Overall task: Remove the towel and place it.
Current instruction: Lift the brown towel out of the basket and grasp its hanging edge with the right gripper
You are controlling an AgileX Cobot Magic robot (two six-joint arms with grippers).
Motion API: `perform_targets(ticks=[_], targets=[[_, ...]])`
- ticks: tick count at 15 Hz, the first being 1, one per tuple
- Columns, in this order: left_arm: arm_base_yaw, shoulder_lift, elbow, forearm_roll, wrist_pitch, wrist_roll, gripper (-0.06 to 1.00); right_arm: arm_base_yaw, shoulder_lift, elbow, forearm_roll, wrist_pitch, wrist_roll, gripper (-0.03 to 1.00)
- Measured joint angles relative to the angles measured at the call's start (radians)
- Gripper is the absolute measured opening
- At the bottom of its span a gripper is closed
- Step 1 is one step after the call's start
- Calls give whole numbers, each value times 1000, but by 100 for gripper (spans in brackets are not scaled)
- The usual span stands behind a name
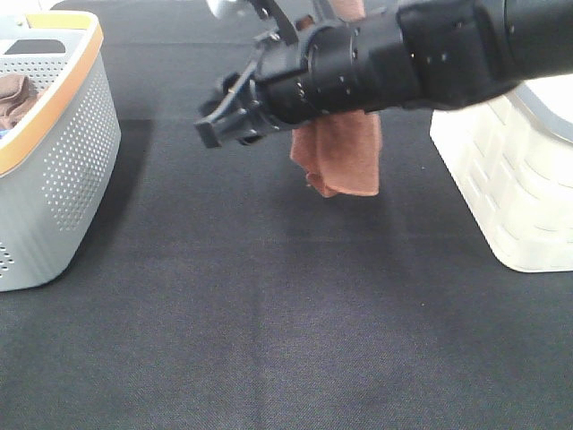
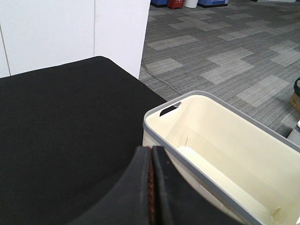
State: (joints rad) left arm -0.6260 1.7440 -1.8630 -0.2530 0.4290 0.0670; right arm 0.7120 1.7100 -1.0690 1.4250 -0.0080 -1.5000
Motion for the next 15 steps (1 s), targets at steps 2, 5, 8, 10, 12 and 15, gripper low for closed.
perform_targets(ticks=[2,5,8,10,12,15], targets=[[0,0,0,26,0,0,0,0,0,70,6,-51,2,51],[0,0,0,88,3,0,0,0,-3,119,7,-71,42,51],[0,0,0,103,8,0,0,0,-7,129,8,-185,57,51],[0,0,0,103,9,0,0,0,-7,129,9,-241,59,51],[0,0,0,105,10,0,0,0,-7,129,9,-260,62,51],[0,0,0,155,11,0,0,0,-7,129,53,-331,79,52]])
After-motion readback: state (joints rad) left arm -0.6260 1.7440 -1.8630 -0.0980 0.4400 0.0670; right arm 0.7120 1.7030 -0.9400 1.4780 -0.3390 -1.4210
